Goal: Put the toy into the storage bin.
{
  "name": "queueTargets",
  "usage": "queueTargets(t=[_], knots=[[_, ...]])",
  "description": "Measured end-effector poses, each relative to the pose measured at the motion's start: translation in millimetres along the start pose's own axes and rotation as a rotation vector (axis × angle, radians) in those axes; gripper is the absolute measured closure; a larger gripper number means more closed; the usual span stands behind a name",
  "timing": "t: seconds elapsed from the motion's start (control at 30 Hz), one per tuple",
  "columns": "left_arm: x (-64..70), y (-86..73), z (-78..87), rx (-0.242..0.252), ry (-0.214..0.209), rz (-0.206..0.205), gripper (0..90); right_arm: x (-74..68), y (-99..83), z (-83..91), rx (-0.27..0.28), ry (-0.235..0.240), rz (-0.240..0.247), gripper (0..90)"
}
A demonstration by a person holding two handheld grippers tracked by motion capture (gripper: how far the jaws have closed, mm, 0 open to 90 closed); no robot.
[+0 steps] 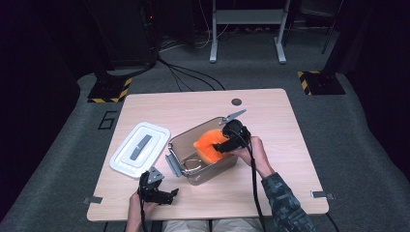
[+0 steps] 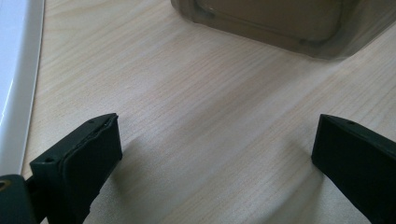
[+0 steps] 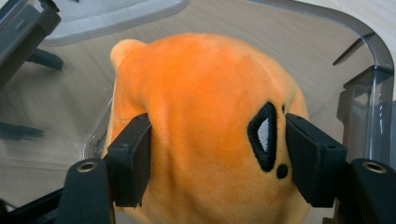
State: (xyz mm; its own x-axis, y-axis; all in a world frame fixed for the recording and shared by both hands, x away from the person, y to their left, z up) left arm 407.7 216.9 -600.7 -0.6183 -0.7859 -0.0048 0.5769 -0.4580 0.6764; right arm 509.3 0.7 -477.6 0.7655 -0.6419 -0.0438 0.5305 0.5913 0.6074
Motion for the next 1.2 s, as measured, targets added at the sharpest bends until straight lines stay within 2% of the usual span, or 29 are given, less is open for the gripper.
queueTargets(t=[0.43, 0.63, 0.8, 1.2], knots=[[-0.1, 0.0, 0.0, 0.002, 0.002, 0.001, 1.4, 1.8, -6.6, -12.0, -0.066, 0.025, -0.035, 29.0], [0.1, 0.1, -0.1, 0.004, 0.001, 0.002, 1.4, 5.0, -1.9, -3.3, -0.019, 0.034, -0.051, 25.7], [-0.1, 0.0, 0.1, 0.002, 0.001, -0.001, 1.4, 7.5, -2.0, 7.6, -0.008, 0.025, -0.070, 22.5], [0.1, 0.2, -0.1, 0.005, 0.001, 0.002, 1.4, 11.0, -6.7, 39.3, 0.073, -0.007, -0.048, 14.6]])
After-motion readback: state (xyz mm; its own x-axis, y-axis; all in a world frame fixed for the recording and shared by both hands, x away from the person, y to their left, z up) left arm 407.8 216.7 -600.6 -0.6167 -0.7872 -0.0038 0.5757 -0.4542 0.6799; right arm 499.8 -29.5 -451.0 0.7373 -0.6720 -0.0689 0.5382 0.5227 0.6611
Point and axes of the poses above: each handheld gripper's, and its own axes: z roughly backward along the jaws, y roughly out of its top, x roughly to its right, the point moved 10 cm from there along -z, roughly forward along the jaws, and after that the axes turned 3 degrees about -x, right-handed, at the moved point
